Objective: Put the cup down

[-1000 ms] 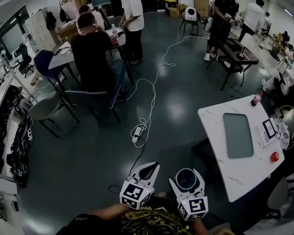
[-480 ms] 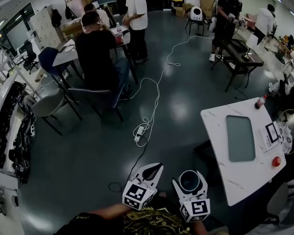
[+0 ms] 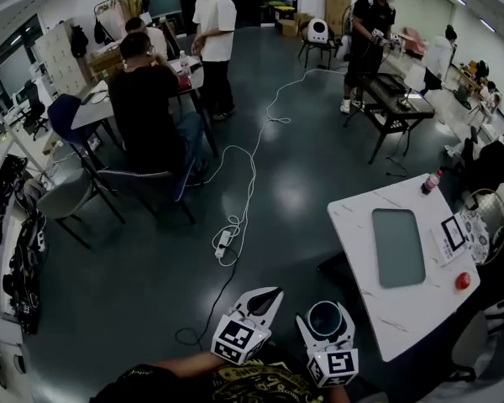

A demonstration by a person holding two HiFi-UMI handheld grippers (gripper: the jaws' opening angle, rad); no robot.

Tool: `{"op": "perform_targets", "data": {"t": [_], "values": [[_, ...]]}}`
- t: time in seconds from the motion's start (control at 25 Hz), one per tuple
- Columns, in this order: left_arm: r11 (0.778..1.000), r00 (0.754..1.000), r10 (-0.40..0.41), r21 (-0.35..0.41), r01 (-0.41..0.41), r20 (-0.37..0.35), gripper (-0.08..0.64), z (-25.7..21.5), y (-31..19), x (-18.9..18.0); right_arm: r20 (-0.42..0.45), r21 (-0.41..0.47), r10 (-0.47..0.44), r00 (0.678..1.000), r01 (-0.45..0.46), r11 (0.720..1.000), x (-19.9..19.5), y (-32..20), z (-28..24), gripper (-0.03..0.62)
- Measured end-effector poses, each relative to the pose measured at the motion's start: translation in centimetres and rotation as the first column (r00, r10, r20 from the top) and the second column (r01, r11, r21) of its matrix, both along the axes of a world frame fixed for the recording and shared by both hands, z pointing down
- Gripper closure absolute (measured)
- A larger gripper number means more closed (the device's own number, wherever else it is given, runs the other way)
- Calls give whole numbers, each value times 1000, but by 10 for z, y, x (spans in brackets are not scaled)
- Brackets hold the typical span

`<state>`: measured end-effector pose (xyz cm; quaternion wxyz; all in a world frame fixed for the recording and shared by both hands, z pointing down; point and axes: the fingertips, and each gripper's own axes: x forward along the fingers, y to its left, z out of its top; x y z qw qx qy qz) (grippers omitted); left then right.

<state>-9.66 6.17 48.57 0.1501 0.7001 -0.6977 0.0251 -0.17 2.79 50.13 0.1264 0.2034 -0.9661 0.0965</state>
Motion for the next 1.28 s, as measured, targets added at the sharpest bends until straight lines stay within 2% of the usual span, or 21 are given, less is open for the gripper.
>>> {"op": "perform_targets", "data": {"t": [0.32, 0.72, 1.28], "values": [[998, 998, 56, 8, -56, -12, 551, -5, -42, -17, -11, 22, 54, 998, -53, 998, -18, -35, -11, 207], [988, 987, 154, -1, -154, -47, 551, -1, -82, -11, -66, 35, 159, 985, -157, 987, -9, -63, -15, 207], [980, 979, 197, -23, -199, -55, 551, 9, -104, -36, -83, 28, 214, 973, -212, 977, -34, -88, -7, 207]]}}
